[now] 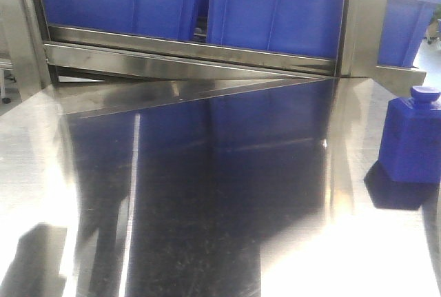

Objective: Pick and sort blue part to right shelf
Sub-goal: 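Lower the left gripper onto the nearer blue part and close it, then lower the right gripper onto the other blue part and close it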

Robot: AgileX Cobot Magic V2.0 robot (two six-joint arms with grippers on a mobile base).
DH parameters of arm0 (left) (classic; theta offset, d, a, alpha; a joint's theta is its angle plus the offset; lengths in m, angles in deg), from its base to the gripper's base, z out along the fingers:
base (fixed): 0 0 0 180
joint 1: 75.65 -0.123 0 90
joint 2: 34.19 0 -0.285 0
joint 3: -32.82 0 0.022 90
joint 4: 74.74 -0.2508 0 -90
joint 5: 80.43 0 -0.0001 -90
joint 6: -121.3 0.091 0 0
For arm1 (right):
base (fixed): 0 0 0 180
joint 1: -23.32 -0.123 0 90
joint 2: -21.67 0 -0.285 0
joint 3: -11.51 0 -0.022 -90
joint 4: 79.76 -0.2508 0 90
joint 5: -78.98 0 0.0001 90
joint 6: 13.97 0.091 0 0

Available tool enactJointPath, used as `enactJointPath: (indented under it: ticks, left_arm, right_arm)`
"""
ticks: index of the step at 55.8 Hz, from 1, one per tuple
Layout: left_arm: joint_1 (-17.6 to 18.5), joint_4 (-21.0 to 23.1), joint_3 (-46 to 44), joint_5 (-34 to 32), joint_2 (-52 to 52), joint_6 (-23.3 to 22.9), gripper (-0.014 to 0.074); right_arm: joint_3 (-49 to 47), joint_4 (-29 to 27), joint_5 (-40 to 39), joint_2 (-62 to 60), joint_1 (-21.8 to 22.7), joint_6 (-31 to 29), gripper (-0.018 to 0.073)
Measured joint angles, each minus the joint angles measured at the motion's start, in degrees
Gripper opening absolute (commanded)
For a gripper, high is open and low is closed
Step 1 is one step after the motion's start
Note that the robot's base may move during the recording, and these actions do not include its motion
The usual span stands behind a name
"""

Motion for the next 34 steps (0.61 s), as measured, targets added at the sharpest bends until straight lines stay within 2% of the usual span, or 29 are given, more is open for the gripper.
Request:
enactJointPath:
  ticks: [9,20,28,34]
  left_arm:
    - [0.0,0.0,8.16,-6.83,-7.42,0.48,0.0295]
    - [0.0,0.0,15.89,-14.18,-14.36,1.48,0.0295]
    - [0.0,0.0,18.32,-17.26,-18.5,1.56,0.0295]
    - [0.0,0.0,18.45,-18.24,-19.76,1.56,0.0295]
  right_arm:
    - [-8.59,-0.03,7.01,3.82,0.0,0.0,0.0049]
    - [-22.08,-0.13,18.57,15.62,-0.15,-1.01,0.0049]
    - [-33.6,-0.68,27.91,25.94,-4.34,-5.6,0.0049]
    - [-41.25,-2.1,35.36,33.98,-8.19,-6.91,0.0049]
